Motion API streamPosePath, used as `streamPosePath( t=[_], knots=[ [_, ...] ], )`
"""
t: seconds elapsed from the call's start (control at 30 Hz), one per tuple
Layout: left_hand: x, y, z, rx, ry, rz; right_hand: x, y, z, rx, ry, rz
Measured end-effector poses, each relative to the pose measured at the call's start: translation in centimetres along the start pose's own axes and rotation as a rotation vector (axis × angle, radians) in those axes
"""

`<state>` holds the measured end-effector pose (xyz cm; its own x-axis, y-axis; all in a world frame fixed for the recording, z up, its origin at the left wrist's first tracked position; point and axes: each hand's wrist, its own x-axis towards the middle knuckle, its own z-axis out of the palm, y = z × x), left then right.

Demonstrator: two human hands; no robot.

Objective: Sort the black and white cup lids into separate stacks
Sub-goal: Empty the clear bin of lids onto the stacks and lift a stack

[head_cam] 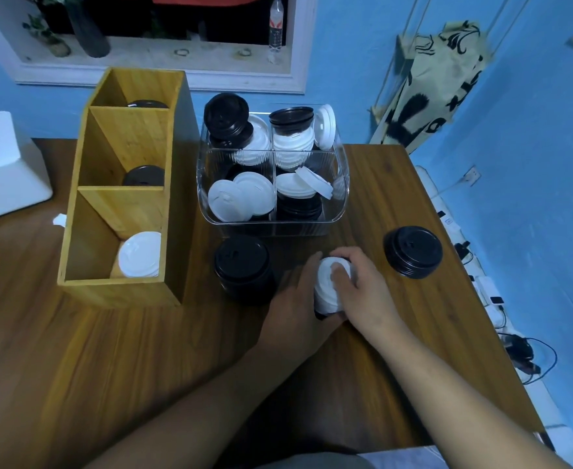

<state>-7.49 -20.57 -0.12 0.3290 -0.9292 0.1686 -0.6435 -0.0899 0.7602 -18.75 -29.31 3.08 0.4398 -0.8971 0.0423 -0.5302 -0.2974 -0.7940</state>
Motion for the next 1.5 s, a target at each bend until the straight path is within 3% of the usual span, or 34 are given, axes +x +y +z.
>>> streamPosePath(
  t=[0.1,0.23,0.33,0.5,0.63,0.73,0.87,1.13,1.33,1.5],
  knots=[
    [0.0,-0.3,0.2,0.017,-0.001,0.013,-0.3,0.3,0.4,0.097,0.012,0.014],
    [0.1,-0.2,0.2,0.013,-0.002,0.011,0.2,0.1,-0.2,0.000,-0.046,0.002],
    [0.0,-0.1,0.3,0.009,0.029,0.023,1.4,-1.2,-1.8,-0.201,-0.073,-0.076],
    [0.0,-0.1,0.3,0.046,0.039,-0.002,6.4,-6.5,-4.3,-0.567,0.233,-0.485],
    [-0.1,-0.1,0.1,0.042,0.005,-0.009,11.2,-8.8,-3.5,-1.100,0.050,-0.433],
    [-0.1,0.0,0.0,0.040,-0.010,-0.021,12.3,-8.4,-2.5,-1.224,-0.052,-0.408],
    [0.0,-0.1,0.1,0.048,-0.008,-0.018,12.4,-8.3,-2.8,-1.190,-0.027,-0.407],
    [-0.1,-0.2,0.1,0.050,-0.005,-0.021,3.7,-7.3,-7.7,-0.770,0.207,-0.528],
    [0.1,-0.2,0.1,0.037,-0.026,-0.044,-5.7,1.8,-9.3,-0.874,0.087,-0.321],
    [0.2,-0.2,0.1,0.034,-0.037,-0.050,-7.1,3.9,-7.9,-0.850,-0.015,-0.199]
  ],
)
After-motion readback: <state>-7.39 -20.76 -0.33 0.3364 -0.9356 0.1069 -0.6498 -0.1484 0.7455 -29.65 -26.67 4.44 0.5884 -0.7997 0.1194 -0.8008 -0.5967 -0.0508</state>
